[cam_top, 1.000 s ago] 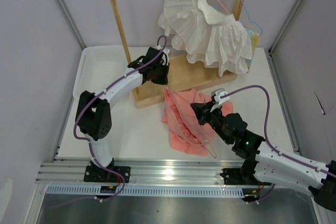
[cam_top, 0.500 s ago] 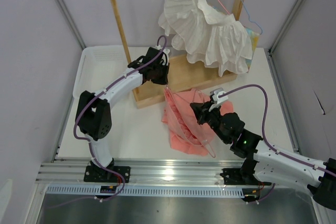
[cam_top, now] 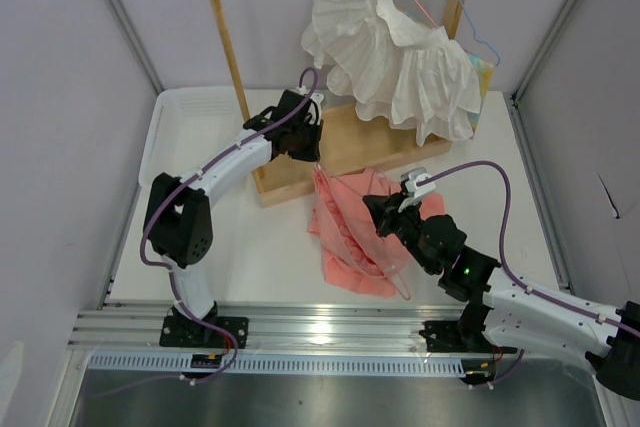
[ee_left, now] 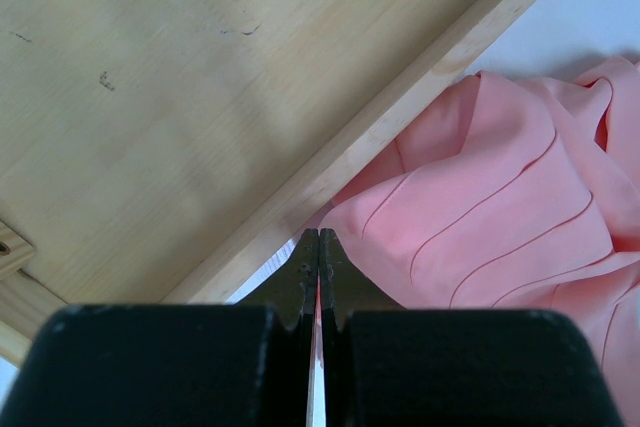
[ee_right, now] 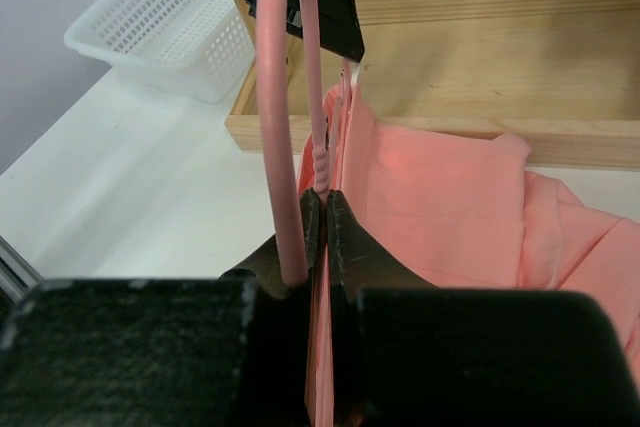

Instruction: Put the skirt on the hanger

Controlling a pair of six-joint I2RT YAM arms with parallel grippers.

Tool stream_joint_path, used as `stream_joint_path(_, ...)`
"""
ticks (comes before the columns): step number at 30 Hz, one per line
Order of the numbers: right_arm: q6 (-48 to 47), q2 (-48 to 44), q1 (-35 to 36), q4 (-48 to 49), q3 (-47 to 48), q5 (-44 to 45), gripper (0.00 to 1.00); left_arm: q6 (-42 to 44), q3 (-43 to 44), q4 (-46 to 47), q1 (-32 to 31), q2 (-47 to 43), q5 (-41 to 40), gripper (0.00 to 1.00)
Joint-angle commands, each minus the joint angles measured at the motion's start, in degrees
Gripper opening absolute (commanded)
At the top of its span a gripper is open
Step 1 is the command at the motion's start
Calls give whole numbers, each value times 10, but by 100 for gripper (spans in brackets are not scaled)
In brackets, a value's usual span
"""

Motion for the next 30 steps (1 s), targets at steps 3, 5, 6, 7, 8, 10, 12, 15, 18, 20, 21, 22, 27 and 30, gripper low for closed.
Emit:
stream_joint_path(3, -2, -2, 2, 34, 10, 23, 0, 9, 24, -2, -2, -10, 8, 0)
stream_joint_path(5, -2, -3, 2, 35, 8, 26, 0, 8, 24, -1, -2, -10, 8, 0)
stream_joint_path(6, -2, -4, 2, 36, 7, 27, 0, 8, 22, -2, -2, -10, 8, 0)
stream_joint_path(7, -2, -4, 2, 34, 7, 27, 0, 9, 22, -2, -2, -11, 9, 0)
stream_joint_path(8, -4, -3, 2, 33, 9, 29, 0, 9, 23, -3, -2, -11, 8, 0)
stream_joint_path(10, -4, -4, 2, 32, 7, 31, 0, 9, 23, -3, -2, -12, 6, 0)
stream_joint_path(12, -3, -5, 2, 30, 6, 34, 0, 9, 21, -4, -2, -12, 7, 0)
stream_joint_path(15, -2, -7, 1, 30, 3, 32, 0, 9, 22, -4, -2, -13, 7, 0)
stream_joint_path(18, 0, -4, 1, 30, 3, 31, 0, 9, 23, -6, -2, -14, 8, 0)
stream_joint_path(20, 0, -2, 1, 33, 0, 30, 0, 9, 23, -5, -2, -13, 7, 0)
stream_joint_path(21, 1, -2, 1, 35, 0, 27, 0, 9, 23, -5, -2, -14, 9, 0)
stream_joint_path(22, 1, -1, 1, 35, 0, 24, 0, 9, 24, -4, -2, -14, 9, 0)
stream_joint_path(27, 5, 11, 0, 38, 2, 10, 0, 8, 26, -2, -3, -11, 16, 0)
stream_joint_path(30, 7, 16, 0, 40, 2, 9, 0, 7, 30, -2, -3, -9, 22, 0)
